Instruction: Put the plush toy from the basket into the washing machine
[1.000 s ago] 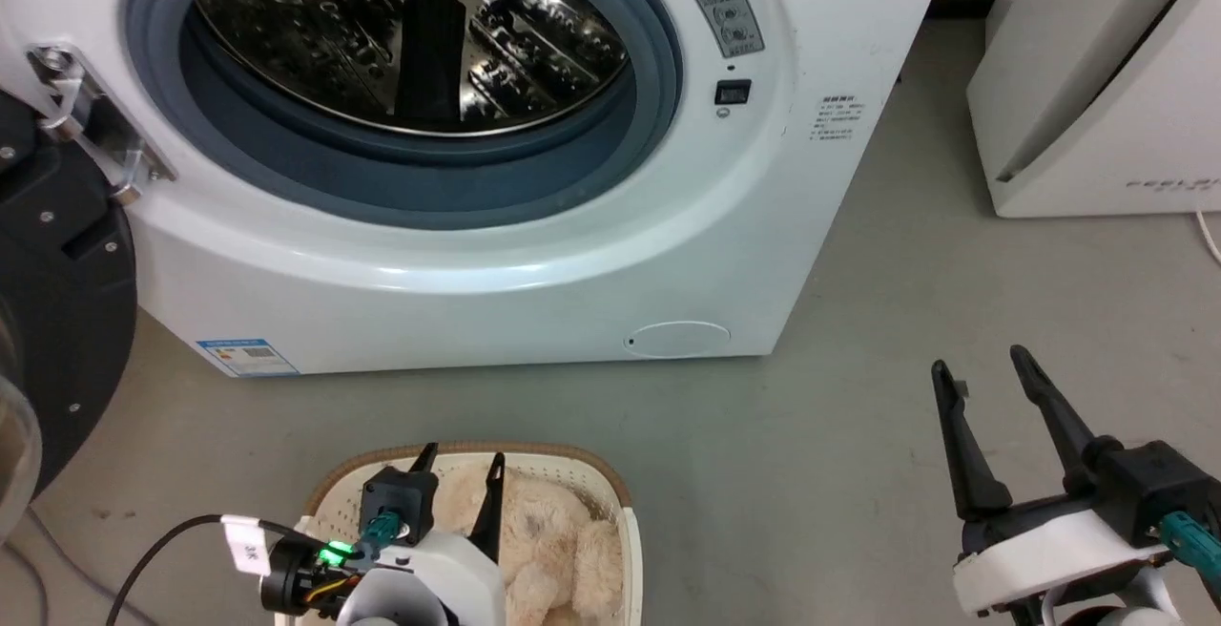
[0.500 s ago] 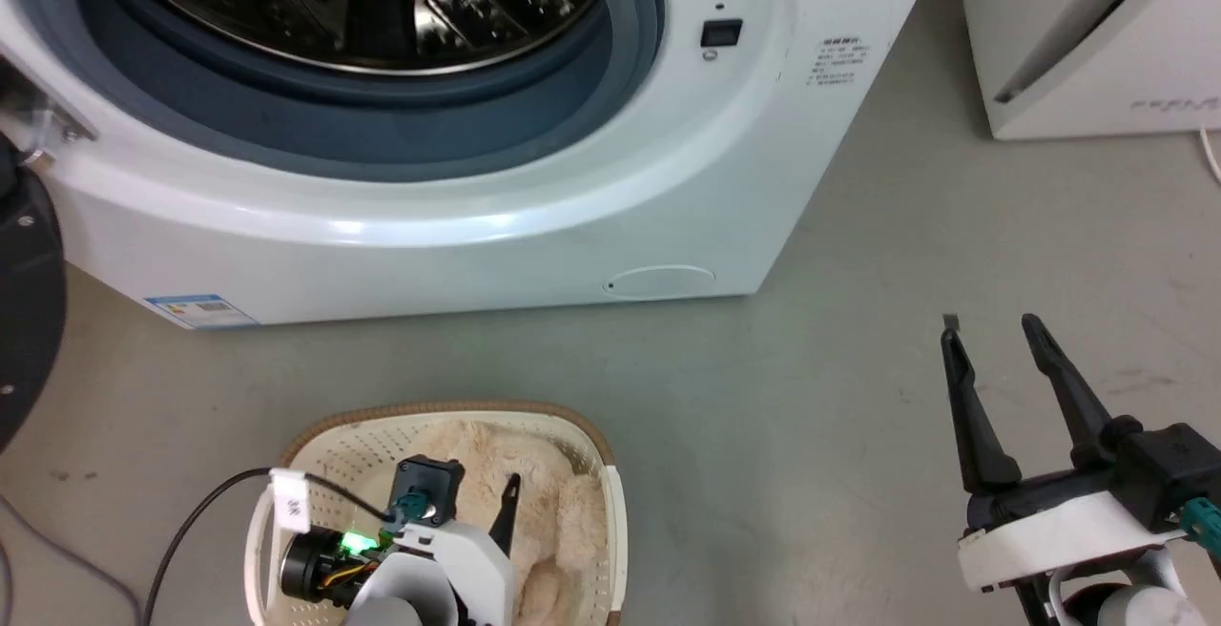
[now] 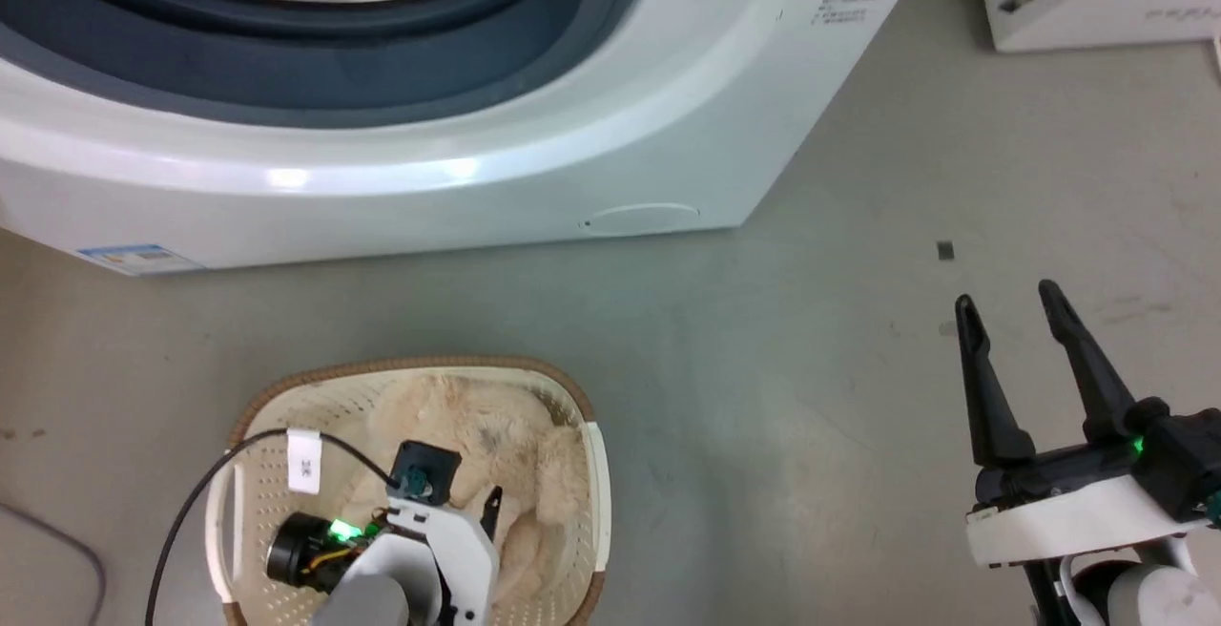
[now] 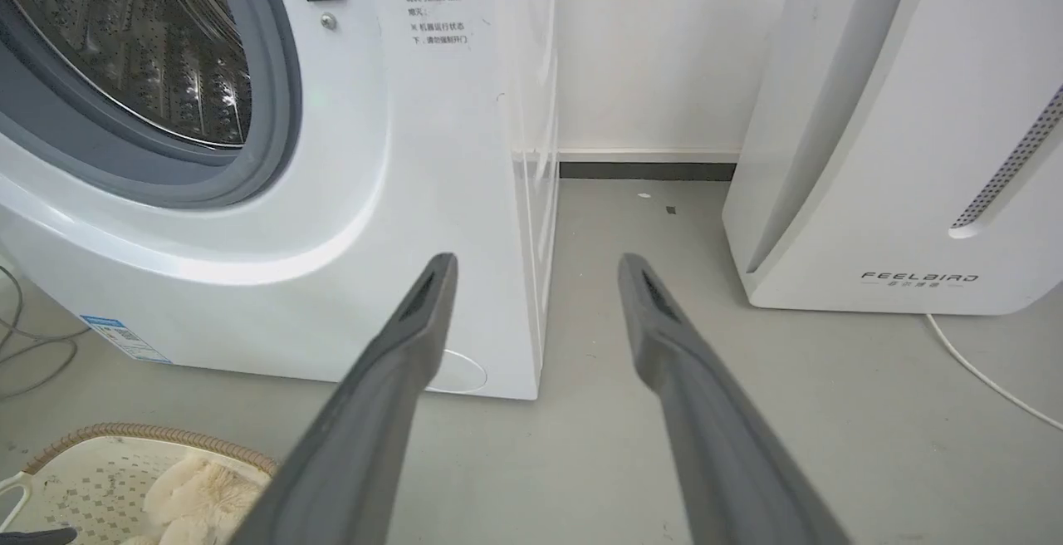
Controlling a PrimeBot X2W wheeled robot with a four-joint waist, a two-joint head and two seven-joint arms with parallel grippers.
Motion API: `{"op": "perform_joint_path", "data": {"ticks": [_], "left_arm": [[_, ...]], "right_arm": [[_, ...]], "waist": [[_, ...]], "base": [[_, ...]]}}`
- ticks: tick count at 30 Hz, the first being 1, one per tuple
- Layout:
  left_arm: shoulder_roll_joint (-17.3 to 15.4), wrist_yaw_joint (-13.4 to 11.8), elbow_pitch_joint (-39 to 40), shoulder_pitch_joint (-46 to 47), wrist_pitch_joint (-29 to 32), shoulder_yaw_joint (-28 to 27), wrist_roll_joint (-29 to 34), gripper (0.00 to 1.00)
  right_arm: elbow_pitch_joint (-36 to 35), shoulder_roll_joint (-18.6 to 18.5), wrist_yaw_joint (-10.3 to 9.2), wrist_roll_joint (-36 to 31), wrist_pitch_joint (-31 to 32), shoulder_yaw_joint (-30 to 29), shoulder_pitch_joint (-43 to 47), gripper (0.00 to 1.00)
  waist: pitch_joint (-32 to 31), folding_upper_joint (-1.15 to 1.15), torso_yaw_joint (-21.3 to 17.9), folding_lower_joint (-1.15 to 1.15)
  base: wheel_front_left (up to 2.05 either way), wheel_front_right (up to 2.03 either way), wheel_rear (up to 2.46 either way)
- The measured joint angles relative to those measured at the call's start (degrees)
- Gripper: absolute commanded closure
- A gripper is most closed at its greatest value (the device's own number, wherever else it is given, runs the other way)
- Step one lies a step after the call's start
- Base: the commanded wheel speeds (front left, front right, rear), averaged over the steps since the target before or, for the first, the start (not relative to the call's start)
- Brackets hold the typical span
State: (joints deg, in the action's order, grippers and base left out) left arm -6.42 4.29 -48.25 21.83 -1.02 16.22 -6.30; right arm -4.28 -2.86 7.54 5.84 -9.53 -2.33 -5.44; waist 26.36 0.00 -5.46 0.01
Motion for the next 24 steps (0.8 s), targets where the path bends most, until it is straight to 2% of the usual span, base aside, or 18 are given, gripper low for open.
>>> {"op": "perform_joint_path", "data": {"ticks": [18,24], "left_arm": [[-2.4,0.4,-10.6,8.8,3.8,8.7,1.8,0.00],[-3.9,-0.2,-14.2,12.0,3.9,10.6,1.7,0.00]], "right_arm": [[-2.0,0.0,0.00,1.8,-2.1,-2.1,-2.7,0.00],[-2.7,0.0,0.00,1.8,-2.9,-2.3,-3.5,0.00]], "waist": [[10.8,0.00,-2.2,0.00],[14.5,0.00,-2.9,0.00]], "base": [[0.00,0.00,0.00],[0.00,0.00,0.00]]}}
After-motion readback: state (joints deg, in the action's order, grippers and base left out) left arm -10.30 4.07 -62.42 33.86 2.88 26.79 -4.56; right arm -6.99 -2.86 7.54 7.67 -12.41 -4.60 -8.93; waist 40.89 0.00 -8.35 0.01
